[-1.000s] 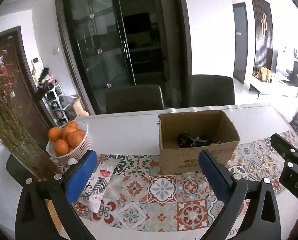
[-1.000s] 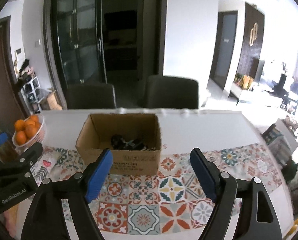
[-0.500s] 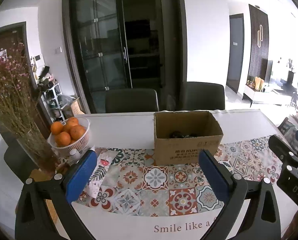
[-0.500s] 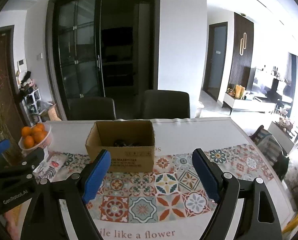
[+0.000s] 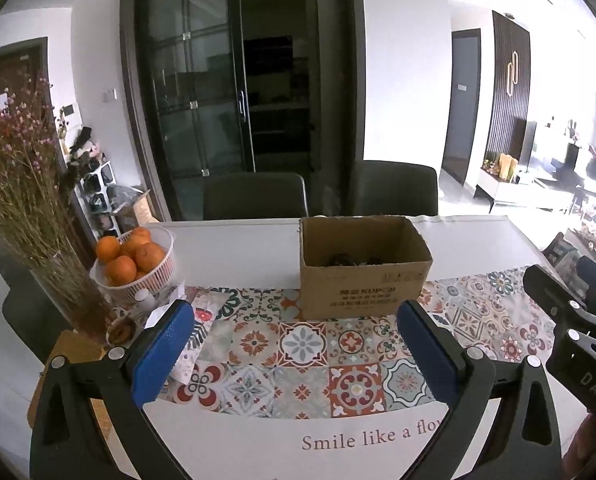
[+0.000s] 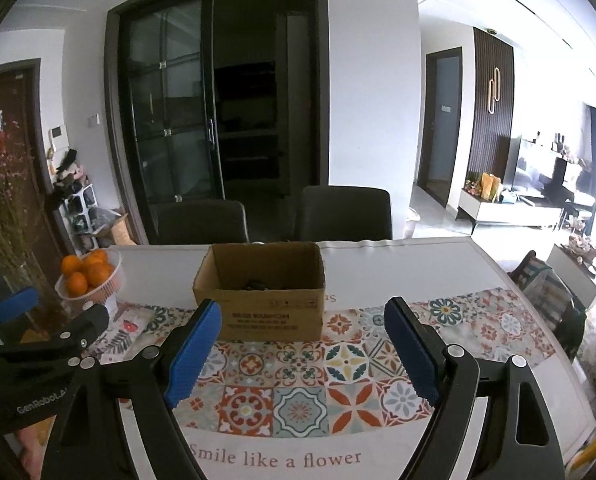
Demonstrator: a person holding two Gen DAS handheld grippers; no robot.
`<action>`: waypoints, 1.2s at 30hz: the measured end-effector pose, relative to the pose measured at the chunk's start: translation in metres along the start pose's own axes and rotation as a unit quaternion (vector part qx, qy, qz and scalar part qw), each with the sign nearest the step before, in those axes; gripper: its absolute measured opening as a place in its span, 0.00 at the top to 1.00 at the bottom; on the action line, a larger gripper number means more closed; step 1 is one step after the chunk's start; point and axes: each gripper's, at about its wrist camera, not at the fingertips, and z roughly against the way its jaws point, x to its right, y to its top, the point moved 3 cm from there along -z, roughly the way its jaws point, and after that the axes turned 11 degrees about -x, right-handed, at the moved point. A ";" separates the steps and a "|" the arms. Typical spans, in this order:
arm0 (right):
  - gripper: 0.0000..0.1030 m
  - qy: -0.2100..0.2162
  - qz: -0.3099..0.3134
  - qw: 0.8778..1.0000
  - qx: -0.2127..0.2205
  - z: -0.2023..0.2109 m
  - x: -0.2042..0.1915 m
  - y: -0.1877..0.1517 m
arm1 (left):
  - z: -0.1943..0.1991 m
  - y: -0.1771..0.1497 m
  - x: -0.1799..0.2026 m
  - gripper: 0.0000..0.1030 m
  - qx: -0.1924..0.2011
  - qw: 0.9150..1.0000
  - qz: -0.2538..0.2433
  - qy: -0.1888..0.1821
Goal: Organize rigid objects
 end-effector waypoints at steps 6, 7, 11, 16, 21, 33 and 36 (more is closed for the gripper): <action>0.18 0.004 0.000 1.000 0.000 0.002 -0.001 0.000 | 0.002 0.000 0.000 0.00 0.005 1.000 0.000 0.002; 0.18 0.005 -0.001 1.000 0.001 0.002 0.000 0.000 | 0.003 0.000 -0.001 0.00 0.005 1.000 0.001 0.002; 0.18 0.005 0.002 1.000 0.003 0.002 -0.001 0.000 | 0.003 0.001 -0.001 0.00 0.006 1.000 0.002 0.002; 0.18 0.004 0.003 1.000 0.005 0.004 -0.002 0.000 | 0.008 0.003 0.000 0.00 0.010 1.000 0.003 0.000; 0.18 0.002 0.006 1.000 0.009 0.005 -0.003 0.000 | 0.011 0.004 0.001 0.00 0.013 1.000 0.005 -0.002; 0.18 -0.001 0.008 1.000 0.014 0.010 -0.001 -0.001 | 0.013 0.003 0.002 0.00 0.017 1.000 0.004 -0.002; 0.18 0.000 0.007 1.000 0.014 0.010 -0.001 -0.001 | 0.013 0.002 0.003 0.00 0.017 1.000 0.004 -0.004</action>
